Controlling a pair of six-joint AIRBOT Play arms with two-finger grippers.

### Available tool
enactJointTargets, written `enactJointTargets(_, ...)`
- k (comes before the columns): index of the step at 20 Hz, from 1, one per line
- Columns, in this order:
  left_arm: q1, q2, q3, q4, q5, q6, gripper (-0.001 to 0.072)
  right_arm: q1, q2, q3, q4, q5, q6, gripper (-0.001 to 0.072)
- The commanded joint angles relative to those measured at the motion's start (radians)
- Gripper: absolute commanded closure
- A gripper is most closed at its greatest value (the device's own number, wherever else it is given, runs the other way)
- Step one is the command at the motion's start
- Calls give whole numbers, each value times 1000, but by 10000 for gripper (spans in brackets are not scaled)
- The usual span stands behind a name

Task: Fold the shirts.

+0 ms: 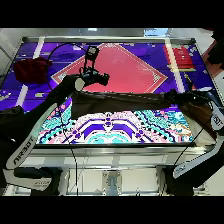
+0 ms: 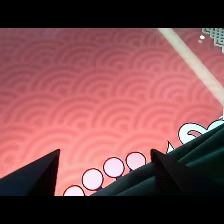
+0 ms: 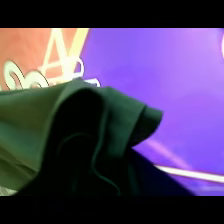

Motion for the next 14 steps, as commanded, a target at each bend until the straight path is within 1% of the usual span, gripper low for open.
enactJointTargets(1,-1,-21,1,-12,-13,0,287,23,4,3,71,65,-53,680)
enactJointTargets(2,-1,-29,1,-30,-19,0,400,23,11,3,115,101,-93,682)
enactJointTargets(3,-1,-40,1,-57,-24,0,528,23,24,3,144,124,-101,682)
enactJointTargets(4,-1,-50,1,-87,-24,0,637,23,45,3,150,132,-100,682)
enactJointTargets(5,-1,-63,1,-127,-23,0,695,23,74,3,148,142,-101,682)
enactJointTargets(7,-5,-97,1,-214,-38,0,696,23,141,3,125,156,-89,683)
enactJointTargets(9,-15,-135,1,-280,-103,-19,697,30,208,3,122,187,-49,683)
enactJointTargets(11,-42,-184,1,-286,-175,-74,697,53,259,29,105,235,-32,683)
enactJointTargets(13,-71,-226,1,-286,-215,-116,698,98,290,85,93,280,31,683)
enactJointTargets(14,-82,-244,1,-286,-224,-137,697,128,300,117,93,295,47,683)
